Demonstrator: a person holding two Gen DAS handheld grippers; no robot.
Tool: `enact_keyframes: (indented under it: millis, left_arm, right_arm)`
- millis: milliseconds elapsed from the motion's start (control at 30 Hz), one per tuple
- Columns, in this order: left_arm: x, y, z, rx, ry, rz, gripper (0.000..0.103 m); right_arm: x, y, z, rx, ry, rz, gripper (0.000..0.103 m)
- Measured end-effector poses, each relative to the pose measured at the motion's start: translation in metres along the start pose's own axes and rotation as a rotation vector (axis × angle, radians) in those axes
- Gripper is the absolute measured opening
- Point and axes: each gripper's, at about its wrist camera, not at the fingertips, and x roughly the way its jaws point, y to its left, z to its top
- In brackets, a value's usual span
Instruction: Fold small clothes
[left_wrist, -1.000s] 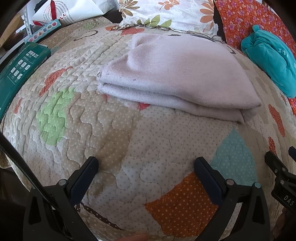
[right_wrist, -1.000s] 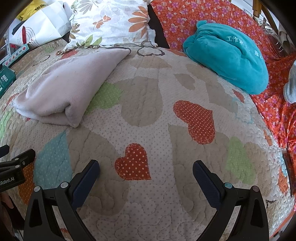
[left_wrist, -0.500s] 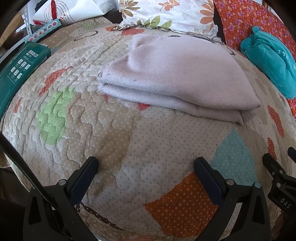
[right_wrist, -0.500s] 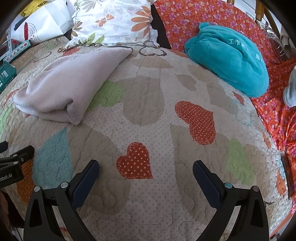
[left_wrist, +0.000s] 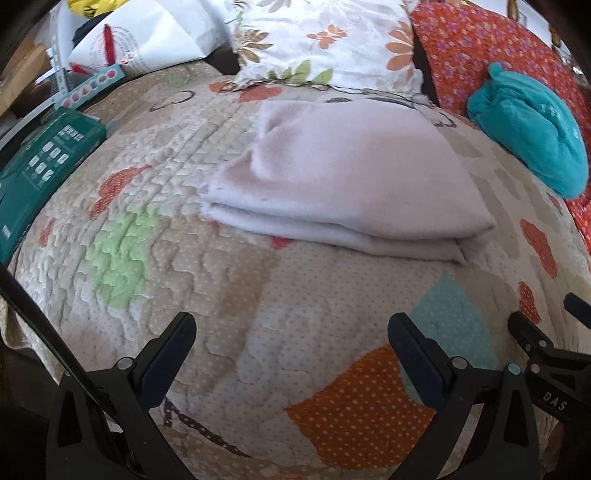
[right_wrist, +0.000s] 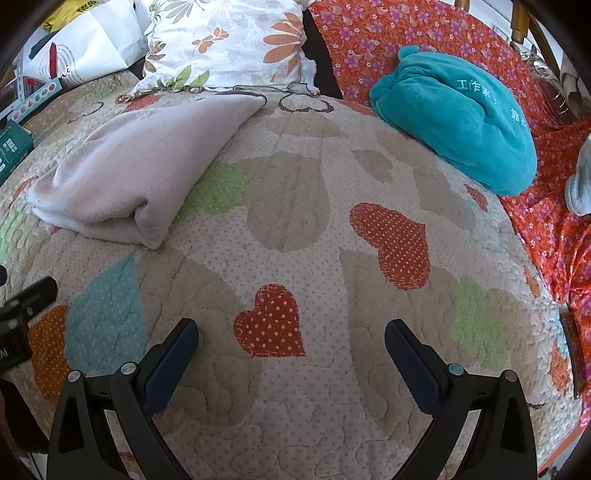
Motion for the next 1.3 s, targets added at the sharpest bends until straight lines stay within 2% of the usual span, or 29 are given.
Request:
enact_keyframes:
  millis: [167,433,767,1300]
  left_arm:
    - [-0.002,0.002,-0.001,-0.006,-0.016,0.018,0.103]
    - [0.002,-0.010,-0.006,0.055,0.006,0.015,0.103]
    - [0.012,-0.010,-0.010,0.040,0.069,0.003,0.103]
    - [0.016,-0.008,-0.011,0.020,0.077,-0.006,0.103]
  right_arm:
    - [-0.001,0.003,0.000,-0.021,-0.009,-0.018,0.102]
    - [-0.001,0.002,0.000,-0.019,-0.003,-0.026,0.102]
    - [0.001,0.002,-0.001,-0.022,0.001,-0.027,0.102]
    - [-0.001,0.004,-0.002,-0.026,-0.017,-0.023,0.102]
